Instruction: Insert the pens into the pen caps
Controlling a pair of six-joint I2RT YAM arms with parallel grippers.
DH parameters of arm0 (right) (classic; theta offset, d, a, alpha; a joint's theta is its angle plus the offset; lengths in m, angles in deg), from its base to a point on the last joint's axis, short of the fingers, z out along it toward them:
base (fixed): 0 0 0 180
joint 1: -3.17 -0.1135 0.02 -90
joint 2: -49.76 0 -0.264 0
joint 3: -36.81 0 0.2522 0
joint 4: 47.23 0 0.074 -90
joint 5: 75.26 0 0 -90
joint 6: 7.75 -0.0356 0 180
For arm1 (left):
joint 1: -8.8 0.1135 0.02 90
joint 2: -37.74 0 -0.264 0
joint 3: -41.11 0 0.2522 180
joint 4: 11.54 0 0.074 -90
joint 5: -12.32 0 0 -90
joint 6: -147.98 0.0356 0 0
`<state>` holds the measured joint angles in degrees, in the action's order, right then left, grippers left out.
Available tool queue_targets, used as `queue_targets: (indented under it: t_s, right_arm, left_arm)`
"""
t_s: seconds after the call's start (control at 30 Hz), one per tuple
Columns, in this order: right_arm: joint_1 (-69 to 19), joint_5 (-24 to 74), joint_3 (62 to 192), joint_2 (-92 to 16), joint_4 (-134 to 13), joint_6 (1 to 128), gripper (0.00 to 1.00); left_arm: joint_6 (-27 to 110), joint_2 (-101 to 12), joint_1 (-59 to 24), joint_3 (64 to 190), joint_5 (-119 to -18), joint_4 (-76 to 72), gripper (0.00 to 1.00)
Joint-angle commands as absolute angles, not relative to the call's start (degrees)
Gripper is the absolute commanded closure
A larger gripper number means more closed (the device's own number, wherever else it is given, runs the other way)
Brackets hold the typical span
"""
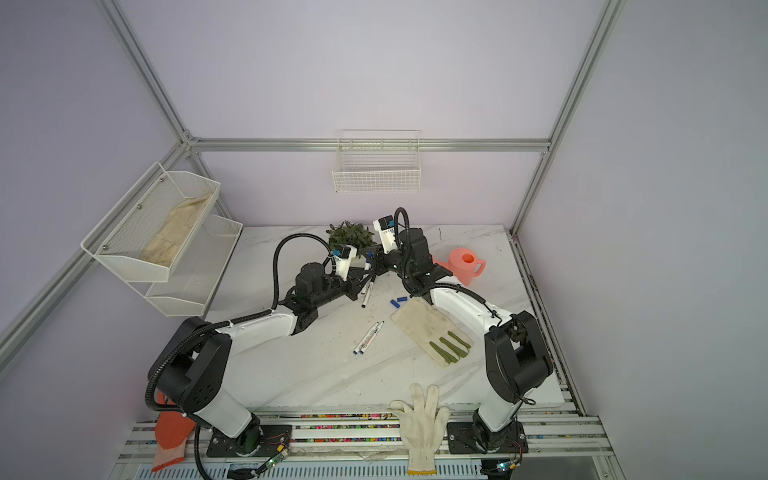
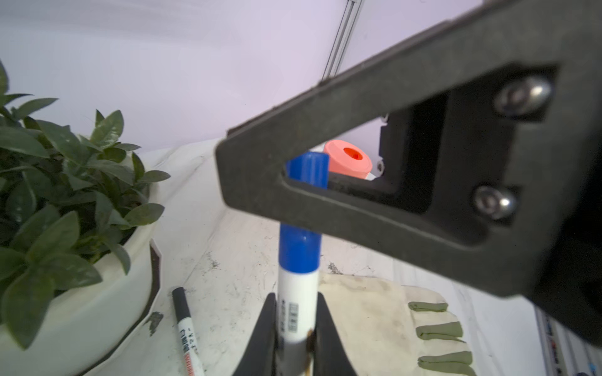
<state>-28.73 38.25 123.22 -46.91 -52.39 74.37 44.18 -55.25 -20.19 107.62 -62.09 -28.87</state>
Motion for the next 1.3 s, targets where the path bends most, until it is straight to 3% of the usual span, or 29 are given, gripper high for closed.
queue_targets:
  t_s: [0.0, 0.1, 0.4, 0.7, 0.93, 1.27]
  right_arm:
    - [-31.3, 36.2, 115.3, -54.1, -93.8, 80.6, 1.00]
    - [-32.1, 34.9, 115.3, -55.5, -94.3, 81.1, 1.00]
    - [-33.8, 34.7, 114.9, -57.6, -94.8, 81.9, 1.00]
    - [-34.6, 32.4, 115.5, -61.4, -96.2, 82.2, 1.00]
    - [-34.6, 33.0, 114.8, -60.1, -95.6, 82.2, 1.00]
    - [-29.1, 36.9, 113.9, -56.4, -92.3, 79.3, 1.00]
  left_arm:
    - [45.3, -47.5, -11.4, 116.1, -93.8, -68.0, 1.00]
    - [50.9, -49.0, -13.1, 117.6, -95.6, -71.5, 1.00]
    - [51.0, -52.3, -13.2, 123.8, -96.7, -75.8, 1.00]
    - [42.5, -53.3, -11.9, 129.6, -95.6, -78.1, 1.00]
    - [29.4, -50.0, -7.5, 126.6, -97.8, -79.4, 1.00]
    - [29.8, -43.8, -4.1, 118.4, -97.7, -79.0, 1.00]
